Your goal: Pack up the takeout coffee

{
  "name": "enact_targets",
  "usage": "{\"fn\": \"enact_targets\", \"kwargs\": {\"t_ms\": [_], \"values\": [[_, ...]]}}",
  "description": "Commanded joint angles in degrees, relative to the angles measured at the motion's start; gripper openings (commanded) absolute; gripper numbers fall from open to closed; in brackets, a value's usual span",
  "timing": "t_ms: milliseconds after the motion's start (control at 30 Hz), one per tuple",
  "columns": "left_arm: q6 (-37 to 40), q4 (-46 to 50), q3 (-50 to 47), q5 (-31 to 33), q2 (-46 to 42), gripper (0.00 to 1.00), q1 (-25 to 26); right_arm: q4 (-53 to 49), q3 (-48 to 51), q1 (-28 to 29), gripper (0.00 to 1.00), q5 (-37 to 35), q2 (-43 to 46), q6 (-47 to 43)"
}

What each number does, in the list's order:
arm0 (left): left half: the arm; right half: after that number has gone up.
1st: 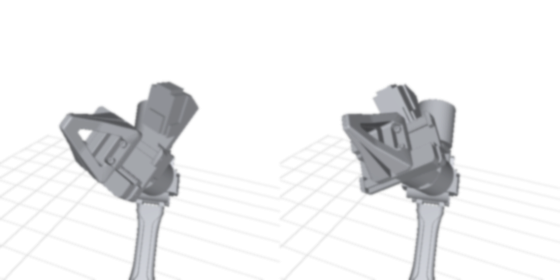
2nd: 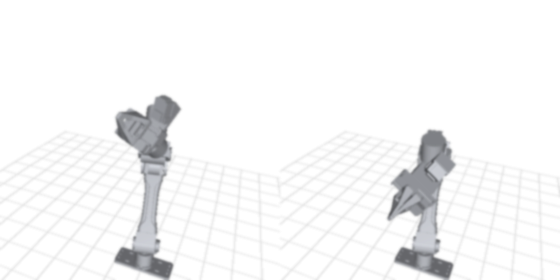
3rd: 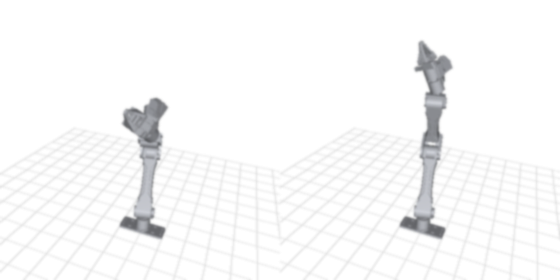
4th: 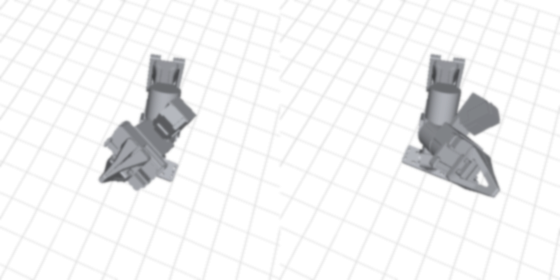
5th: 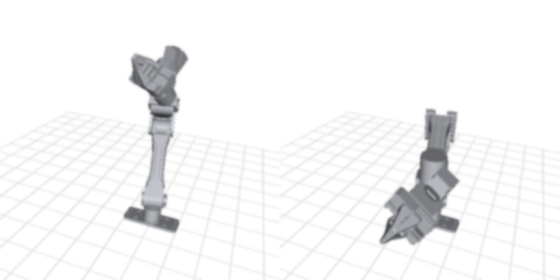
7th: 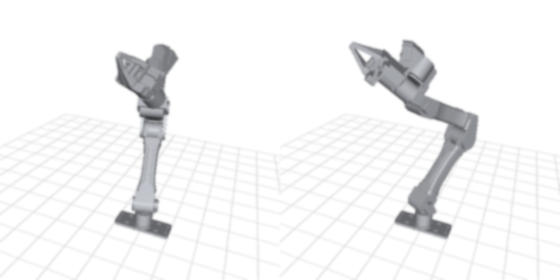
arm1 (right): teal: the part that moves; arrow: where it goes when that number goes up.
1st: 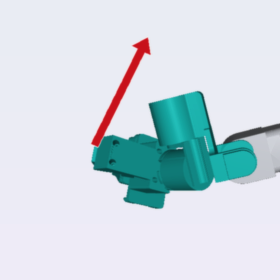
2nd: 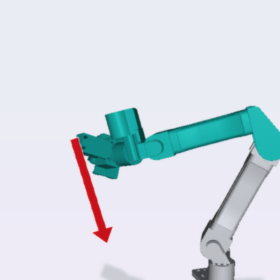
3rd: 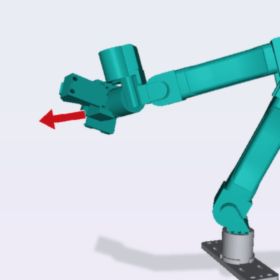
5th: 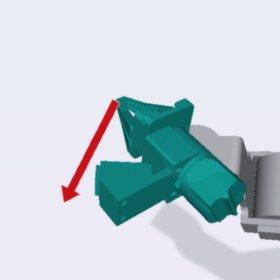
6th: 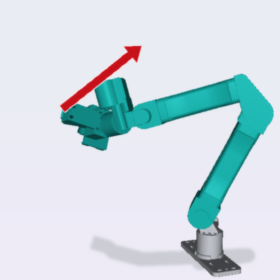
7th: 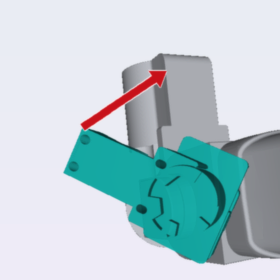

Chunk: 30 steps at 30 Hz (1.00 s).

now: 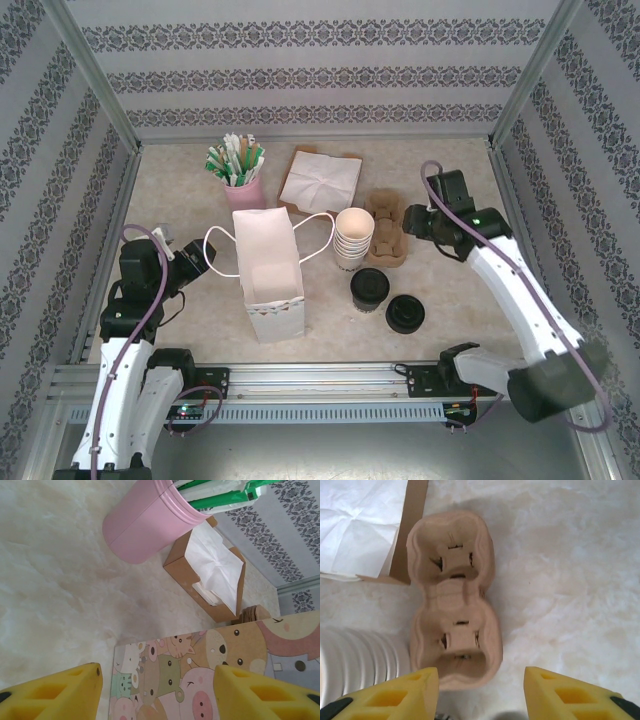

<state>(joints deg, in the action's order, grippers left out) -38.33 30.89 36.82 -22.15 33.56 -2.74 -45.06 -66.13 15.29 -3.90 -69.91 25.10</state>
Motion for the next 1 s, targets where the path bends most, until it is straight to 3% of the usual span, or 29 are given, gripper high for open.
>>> {"fn": "enact_targets", "kwargs": {"t_ms": [0,133,367,767,967], "values": [[1.7,1.4,2.1,-1.4,-0.1,0.61,-0.5,8.2,-0.3,-1.0,0.48,4.5,-6.2,-6.1],[2.6,2.3,2.5,-2.2,-0.1,0.61,-0.4,9.9,-4.6,-1.1,0.46,8.7,-15.5,-7.9],[3.6,3.6,2.6,-4.2,-0.1,0.62,-0.4,9.2,-9.5,0.0,0.40,7.4,-26.6,-8.1],[3.7,4.3,2.2,-4.4,-0.2,0.62,-0.4,4.4,-13.7,4.8,0.44,-2.7,-33.0,-5.3],[3.3,3.9,1.7,-4.3,-0.2,0.62,-0.5,4.6,-11.8,5.5,0.48,-6.5,-30.6,-3.2]]}}
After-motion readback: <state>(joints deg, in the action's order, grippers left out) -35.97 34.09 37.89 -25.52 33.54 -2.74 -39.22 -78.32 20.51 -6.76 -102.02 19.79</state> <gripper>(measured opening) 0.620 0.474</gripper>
